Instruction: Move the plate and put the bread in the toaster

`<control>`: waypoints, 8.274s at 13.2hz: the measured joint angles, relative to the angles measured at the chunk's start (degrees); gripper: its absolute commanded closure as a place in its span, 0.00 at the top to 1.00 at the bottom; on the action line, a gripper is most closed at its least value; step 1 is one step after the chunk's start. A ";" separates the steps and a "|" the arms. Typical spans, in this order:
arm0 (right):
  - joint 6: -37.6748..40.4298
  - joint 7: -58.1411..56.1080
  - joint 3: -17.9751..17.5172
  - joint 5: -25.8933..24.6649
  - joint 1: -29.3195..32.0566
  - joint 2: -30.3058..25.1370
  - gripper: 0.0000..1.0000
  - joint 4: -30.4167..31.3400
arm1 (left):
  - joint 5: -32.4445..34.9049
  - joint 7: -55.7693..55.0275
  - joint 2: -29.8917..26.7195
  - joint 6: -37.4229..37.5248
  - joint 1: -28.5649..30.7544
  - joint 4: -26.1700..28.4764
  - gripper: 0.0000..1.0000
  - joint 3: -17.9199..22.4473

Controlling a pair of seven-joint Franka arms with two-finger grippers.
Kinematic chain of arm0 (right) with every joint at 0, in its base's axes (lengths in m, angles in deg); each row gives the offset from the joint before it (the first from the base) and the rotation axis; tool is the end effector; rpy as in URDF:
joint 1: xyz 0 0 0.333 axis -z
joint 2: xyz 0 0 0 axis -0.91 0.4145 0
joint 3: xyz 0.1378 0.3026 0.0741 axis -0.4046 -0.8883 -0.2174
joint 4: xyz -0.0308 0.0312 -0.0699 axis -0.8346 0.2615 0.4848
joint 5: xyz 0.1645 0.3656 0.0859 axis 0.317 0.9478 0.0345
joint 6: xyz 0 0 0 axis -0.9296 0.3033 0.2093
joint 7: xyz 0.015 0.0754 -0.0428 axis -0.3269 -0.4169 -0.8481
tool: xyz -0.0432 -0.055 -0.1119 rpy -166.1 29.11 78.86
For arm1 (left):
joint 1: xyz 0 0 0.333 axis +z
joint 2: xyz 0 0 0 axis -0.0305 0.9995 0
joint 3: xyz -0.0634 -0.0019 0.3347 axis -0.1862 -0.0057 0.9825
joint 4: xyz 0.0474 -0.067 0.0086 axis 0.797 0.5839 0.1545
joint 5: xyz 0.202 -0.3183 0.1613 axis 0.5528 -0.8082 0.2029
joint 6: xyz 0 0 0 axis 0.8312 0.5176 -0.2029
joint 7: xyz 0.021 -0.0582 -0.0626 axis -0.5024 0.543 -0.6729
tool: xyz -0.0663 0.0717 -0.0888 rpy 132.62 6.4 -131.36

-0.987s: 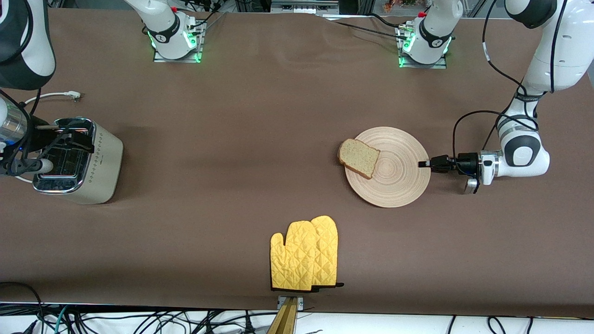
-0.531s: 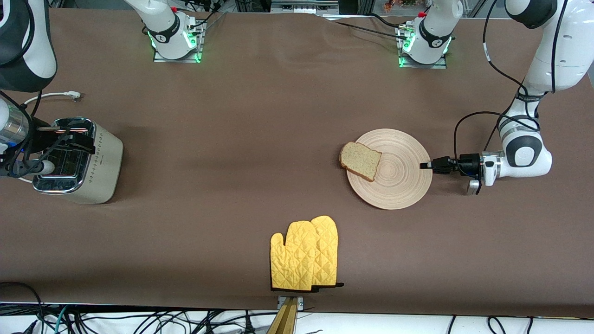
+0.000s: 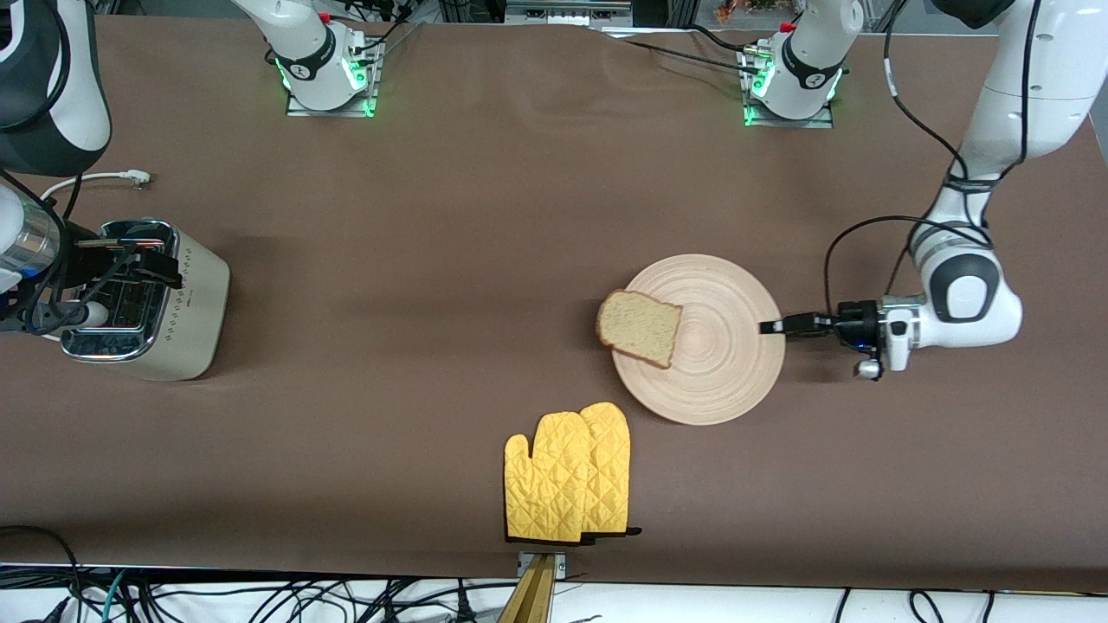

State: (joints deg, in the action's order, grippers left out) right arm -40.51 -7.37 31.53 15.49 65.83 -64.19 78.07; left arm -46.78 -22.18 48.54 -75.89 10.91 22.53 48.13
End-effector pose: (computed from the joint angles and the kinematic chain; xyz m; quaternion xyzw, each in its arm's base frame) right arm 0.6443 -0.0246 0.4938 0.9978 0.0495 -0.0432 0.0123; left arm 0.6241 -0.0374 0.1612 0.8278 0.0567 -0.0471 0.5562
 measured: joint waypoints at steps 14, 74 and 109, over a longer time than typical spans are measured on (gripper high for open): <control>0.20 0.04 -0.04 9.64 0.03 4.43 1.00 0.15 | -47.19 32.61 -0.31 -31.83 -6.70 15.92 0.00 -22.27; -18.71 -17.68 -0.31 67.92 -19.47 32.63 0.72 1.28 | 67.50 -52.17 -36.14 8.74 -12.51 -8.82 1.00 4.04; 9.53 -9.01 18.74 30.70 -18.97 18.68 0.00 -11.95 | 67.57 -49.52 -36.09 9.48 -12.62 -8.83 1.00 5.08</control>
State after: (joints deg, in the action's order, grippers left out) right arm -30.99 -16.38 50.26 46.18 46.86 -45.51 66.13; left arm 20.79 -71.70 12.45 -66.41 -1.70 13.70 53.21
